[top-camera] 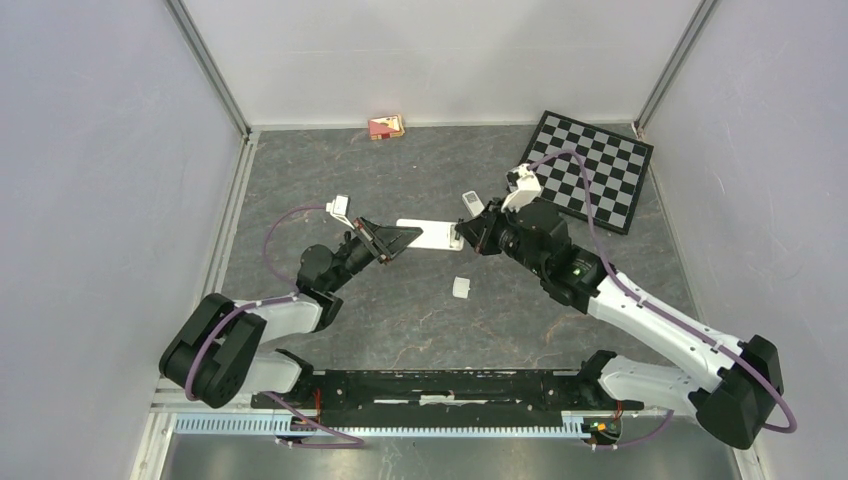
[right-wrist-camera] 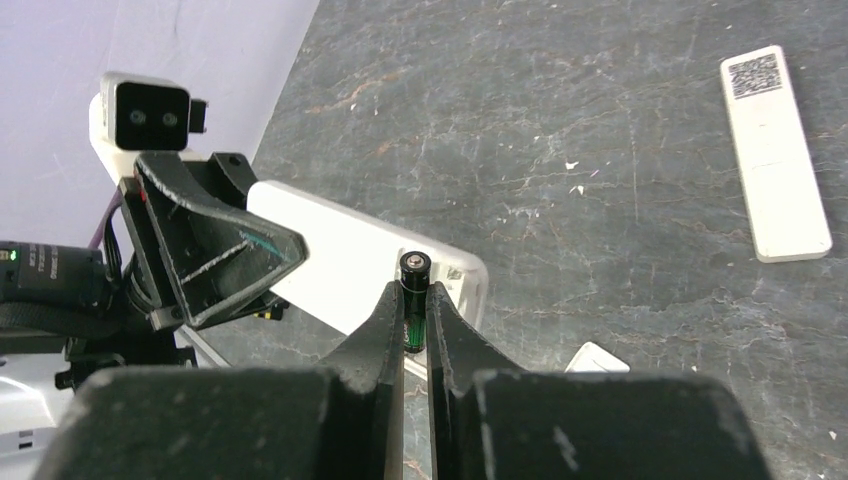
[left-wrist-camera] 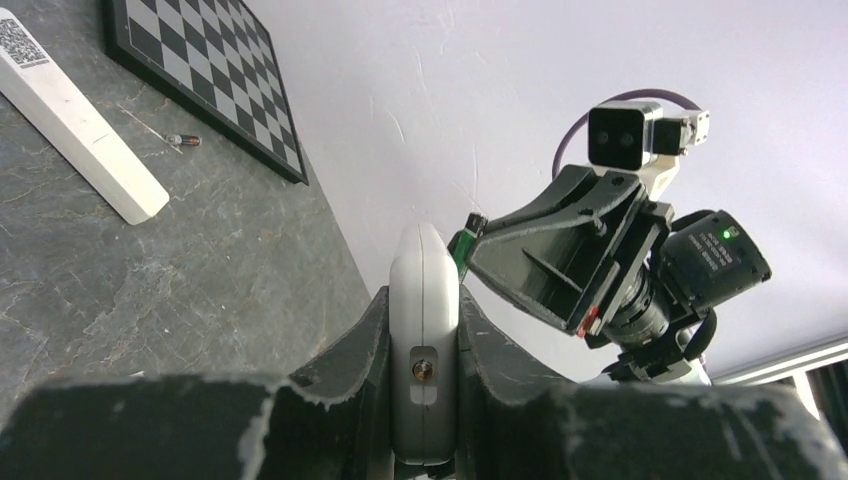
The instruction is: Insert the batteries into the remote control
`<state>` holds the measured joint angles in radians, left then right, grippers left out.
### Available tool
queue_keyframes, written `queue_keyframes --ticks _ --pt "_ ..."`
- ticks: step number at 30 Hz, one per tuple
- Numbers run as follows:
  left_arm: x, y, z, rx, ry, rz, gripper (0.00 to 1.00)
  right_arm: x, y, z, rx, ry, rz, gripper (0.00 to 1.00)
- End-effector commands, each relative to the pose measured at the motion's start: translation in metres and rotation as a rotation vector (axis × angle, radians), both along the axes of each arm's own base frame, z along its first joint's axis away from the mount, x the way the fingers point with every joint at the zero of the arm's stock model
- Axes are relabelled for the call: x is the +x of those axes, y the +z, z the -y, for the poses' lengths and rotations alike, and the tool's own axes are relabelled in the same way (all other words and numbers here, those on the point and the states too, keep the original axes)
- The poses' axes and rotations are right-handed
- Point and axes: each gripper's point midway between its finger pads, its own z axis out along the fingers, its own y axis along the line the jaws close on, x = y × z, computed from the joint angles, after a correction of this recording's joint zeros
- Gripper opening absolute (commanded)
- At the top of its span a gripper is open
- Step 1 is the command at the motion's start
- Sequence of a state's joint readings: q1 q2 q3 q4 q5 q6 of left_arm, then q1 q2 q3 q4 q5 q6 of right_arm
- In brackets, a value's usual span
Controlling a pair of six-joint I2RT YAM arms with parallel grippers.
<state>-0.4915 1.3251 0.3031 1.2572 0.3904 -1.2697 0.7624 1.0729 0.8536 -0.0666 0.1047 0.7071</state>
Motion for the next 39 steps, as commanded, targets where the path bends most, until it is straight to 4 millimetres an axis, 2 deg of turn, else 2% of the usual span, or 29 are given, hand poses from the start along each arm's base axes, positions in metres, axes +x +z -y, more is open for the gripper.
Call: queue_keyframes --ticks 1,13,28,37,39 --pt "0.006 0.023 -0.002 -0.064 0.026 -0.002 0.02 0.001 0.024 -0.015 0.015 0.031 0.080 0.02" --pt "-0.001 0.048 -0.009 -0.181 0.017 0.009 0.02 0.005 0.012 -0.018 -0.046 -0.033 0.089 0.06" --pt "-0.010 0.050 -0.010 -0.192 -0.006 0.035 0.02 0.015 0.029 -0.011 0.008 -0.108 0.131 0.08" --pt "-0.011 0.055 -0.014 -0.222 0.008 0.036 0.02 0.012 0.023 -0.018 0.010 -0.070 0.121 0.08" --pt "-0.011 0.058 -0.016 -0.231 0.016 0.038 0.02 0.008 0.019 -0.020 0.012 -0.051 0.107 0.13"
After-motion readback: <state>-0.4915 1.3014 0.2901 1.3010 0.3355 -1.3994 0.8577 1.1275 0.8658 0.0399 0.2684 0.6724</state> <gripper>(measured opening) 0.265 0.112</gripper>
